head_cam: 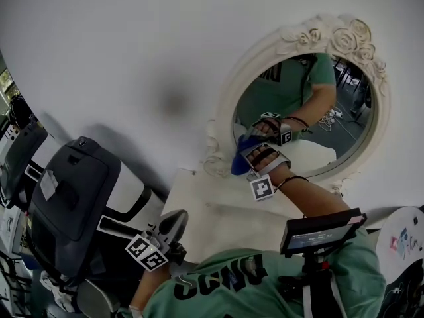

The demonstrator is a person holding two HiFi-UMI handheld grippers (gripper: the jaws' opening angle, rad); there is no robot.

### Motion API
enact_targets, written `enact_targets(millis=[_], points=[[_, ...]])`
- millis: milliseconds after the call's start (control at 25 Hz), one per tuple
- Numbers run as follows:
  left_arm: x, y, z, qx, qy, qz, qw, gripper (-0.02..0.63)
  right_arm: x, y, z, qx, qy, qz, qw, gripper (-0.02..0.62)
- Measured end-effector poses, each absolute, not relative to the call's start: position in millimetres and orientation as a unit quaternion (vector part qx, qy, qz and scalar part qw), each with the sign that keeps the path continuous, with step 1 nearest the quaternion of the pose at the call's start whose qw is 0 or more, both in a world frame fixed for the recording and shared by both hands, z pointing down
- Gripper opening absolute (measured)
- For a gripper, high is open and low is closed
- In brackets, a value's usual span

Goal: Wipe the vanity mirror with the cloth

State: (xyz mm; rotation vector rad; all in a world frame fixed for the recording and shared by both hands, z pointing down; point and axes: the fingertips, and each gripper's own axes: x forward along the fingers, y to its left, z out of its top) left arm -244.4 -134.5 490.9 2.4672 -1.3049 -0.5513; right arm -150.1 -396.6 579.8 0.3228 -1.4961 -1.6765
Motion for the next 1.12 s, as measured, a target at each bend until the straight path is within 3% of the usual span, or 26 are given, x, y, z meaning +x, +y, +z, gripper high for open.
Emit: enact_targets(millis=[280,720,1120], points=[[-190.5,-165.2,474.6,0.894,-0.387,-0.176,0.143,0.000,-55.6,-397.9,586.1,0.159,-0.604,-0.628,0.463,0.049],[-86.4,-189.9,465.5,0.932,-0.288,-0.160,0.149,0.000,182.3,-405.0,616.7,0.205,-0.532,-0.518,0.637,0.049],[-81.6,-184.3,464.2,0.930,-0.295,-0.164,0.146,0.000,197.0,-403.0,612.9,0.224,-0.542,-0.477,0.654,0.049]])
